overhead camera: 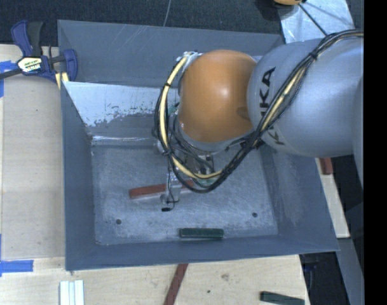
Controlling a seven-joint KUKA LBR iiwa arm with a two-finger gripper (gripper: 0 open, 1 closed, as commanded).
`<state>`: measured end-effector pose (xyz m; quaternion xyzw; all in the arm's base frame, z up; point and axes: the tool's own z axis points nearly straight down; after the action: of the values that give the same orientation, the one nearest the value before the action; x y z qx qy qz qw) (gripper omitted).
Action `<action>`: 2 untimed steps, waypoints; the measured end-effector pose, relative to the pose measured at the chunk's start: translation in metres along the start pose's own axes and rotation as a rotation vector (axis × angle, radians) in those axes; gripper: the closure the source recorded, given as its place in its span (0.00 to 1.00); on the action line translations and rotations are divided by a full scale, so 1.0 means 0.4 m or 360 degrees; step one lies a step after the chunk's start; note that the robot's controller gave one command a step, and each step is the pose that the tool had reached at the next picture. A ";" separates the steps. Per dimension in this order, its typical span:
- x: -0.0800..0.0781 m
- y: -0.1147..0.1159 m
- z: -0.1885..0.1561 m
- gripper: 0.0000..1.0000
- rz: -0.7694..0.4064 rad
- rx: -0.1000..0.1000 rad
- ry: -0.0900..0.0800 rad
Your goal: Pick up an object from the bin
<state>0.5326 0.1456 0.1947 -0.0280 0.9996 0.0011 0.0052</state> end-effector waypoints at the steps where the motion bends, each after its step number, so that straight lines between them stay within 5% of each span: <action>1: 0.010 -0.028 0.150 0.00 0.0108 0.0001 0.0008; 2: -0.085 -0.029 0.311 1.00 0.0318 0.0002 0.0008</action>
Offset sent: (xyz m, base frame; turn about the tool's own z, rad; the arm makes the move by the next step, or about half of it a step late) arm 0.0343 -0.0090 -0.1247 0.1993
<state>0.5684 0.1362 0.0708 0.0720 0.9974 0.0009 0.0026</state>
